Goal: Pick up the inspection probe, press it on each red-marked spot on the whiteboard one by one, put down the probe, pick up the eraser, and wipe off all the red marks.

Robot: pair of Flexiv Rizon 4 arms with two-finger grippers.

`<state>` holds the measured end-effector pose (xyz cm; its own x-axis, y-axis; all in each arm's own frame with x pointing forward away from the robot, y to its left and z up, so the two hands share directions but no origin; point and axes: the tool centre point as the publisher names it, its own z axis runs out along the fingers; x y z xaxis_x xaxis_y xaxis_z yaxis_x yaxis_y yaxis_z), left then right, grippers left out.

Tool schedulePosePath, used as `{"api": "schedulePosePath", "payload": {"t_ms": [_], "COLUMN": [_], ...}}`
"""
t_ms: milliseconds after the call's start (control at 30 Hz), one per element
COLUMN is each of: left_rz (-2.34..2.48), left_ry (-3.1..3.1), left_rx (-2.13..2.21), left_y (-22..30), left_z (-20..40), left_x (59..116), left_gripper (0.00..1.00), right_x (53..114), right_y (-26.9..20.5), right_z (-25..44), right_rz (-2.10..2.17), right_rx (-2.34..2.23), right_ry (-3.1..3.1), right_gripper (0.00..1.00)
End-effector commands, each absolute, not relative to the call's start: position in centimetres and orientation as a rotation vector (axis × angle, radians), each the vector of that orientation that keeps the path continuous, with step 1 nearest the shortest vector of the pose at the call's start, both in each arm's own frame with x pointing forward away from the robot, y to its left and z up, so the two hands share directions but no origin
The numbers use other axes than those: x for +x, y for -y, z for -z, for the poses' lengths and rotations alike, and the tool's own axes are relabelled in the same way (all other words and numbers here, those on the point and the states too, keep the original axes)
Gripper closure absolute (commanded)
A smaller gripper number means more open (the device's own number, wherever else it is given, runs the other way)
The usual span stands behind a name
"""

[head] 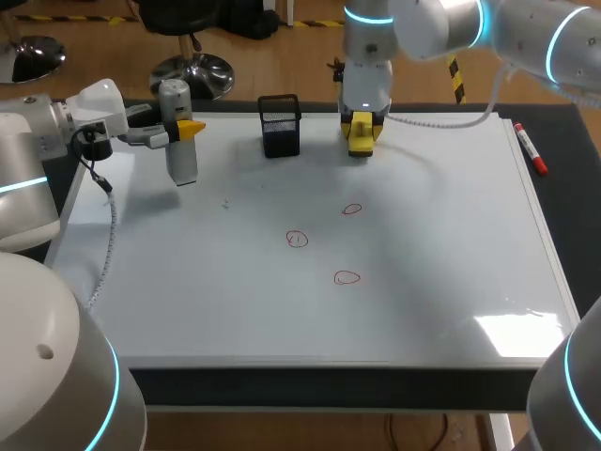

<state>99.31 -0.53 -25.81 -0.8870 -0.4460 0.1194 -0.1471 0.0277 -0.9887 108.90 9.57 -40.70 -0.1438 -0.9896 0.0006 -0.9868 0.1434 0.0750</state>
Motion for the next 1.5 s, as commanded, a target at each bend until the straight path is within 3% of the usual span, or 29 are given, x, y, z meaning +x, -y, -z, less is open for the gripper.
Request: {"api": "schedulePosePath", "payload": {"t_ms": [33, 700, 1500], "left_rz": [1.952, 1.952, 1.952], "left_ry": [-2.078, -2.078, -2.078], "left_rx": [-0.615, -0.615, -0.615], "left_y": [0.5, 0.5, 0.5], "left_z": [25.7, 25.7, 25.7], "left_x": [99.3, 99.3, 99.3], "left_gripper": [1.00, 1.00, 1.00], "right_x": [108.3, 105.4, 100.7], "right_y": [-9.2, -6.5, -1.1], "right_z": [38.9, 34.2, 33.4], "right_rz": [0.074, 0.085, 0.092], "right_rx": [2.014, 1.863, 1.568], "right_ry": [2.357, 2.497, 2.722], "right_gripper": [1.00, 1.00, 1.00]}}
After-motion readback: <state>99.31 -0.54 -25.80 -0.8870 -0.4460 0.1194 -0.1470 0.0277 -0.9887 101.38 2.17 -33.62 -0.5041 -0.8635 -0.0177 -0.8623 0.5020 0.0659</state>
